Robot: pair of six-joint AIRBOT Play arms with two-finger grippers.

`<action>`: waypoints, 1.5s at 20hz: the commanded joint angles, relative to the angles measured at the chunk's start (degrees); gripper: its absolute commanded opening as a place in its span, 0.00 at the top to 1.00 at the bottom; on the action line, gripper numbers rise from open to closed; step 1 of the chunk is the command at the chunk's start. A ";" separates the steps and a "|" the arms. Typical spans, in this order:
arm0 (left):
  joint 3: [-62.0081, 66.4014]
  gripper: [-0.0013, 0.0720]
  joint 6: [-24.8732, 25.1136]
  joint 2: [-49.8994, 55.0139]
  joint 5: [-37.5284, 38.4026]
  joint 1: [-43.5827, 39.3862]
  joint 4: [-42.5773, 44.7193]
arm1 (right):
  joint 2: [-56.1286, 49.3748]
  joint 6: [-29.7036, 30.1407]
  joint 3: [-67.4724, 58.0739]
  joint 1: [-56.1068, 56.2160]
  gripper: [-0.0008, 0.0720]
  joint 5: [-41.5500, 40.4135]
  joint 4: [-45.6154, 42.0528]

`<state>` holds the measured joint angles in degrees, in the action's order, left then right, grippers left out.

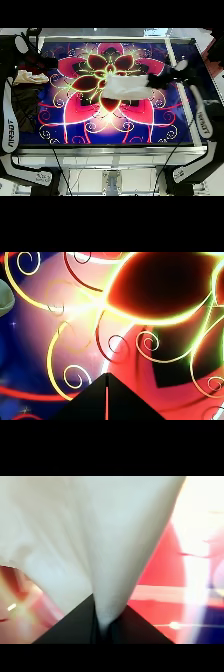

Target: Fold the shirts.

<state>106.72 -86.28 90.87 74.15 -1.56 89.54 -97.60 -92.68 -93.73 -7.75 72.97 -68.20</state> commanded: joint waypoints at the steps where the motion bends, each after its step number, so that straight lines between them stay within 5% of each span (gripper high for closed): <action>1: 0.07 0.96 -1.97 -0.02 0.35 0.02 -0.13 | 7.67 -2.56 0.20 -15.04 0.96 13.57 -20.41; 5: 0.07 0.96 -2.51 -0.02 0.35 0.02 -2.45 | 12.46 -1.44 4.39 -29.35 0.96 20.20 -24.70; 10: 0.07 0.96 -3.52 -0.02 0.44 0.02 -5.03 | 13.18 -0.68 16.74 -35.12 0.95 32.44 -41.81; 11: 0.07 0.96 -3.52 -0.02 0.57 0.02 -5.20 | 13.22 -0.15 18.99 -35.26 0.91 32.46 -41.24; 13: 0.07 0.96 -3.52 -0.02 0.52 0.04 -5.16 | 13.66 -0.04 20.92 -34.25 0.50 32.50 -39.45; 14: 0.07 0.96 -3.50 -0.02 0.55 0.04 -5.14 | 14.21 0.24 20.63 -33.05 0.40 32.48 -38.01; 17: 0.07 0.96 -3.52 -0.02 0.52 0.02 -5.57 | 15.26 1.29 15.45 -27.89 0.40 31.67 -32.74; 20: 0.07 0.96 -3.54 -0.02 0.52 0.02 -6.19 | 16.17 2.95 11.98 -21.16 0.42 18.58 -8.72; 23: 0.07 0.96 -3.50 -0.02 0.81 0.02 -9.94 | 16.11 18.62 12.81 -10.23 0.42 -5.14 16.65; 26: 0.07 0.96 -3.45 -0.02 2.97 0.02 -11.54 | 16.13 23.96 12.94 0.42 0.42 -20.65 11.37; 30: 0.07 0.96 -3.45 -0.02 3.67 0.02 -11.56 | 16.13 22.47 12.94 7.85 0.42 -22.53 -7.34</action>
<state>106.72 -89.82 90.87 77.14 -1.56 78.72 -81.54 -71.66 -80.75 -5.69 56.93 -66.52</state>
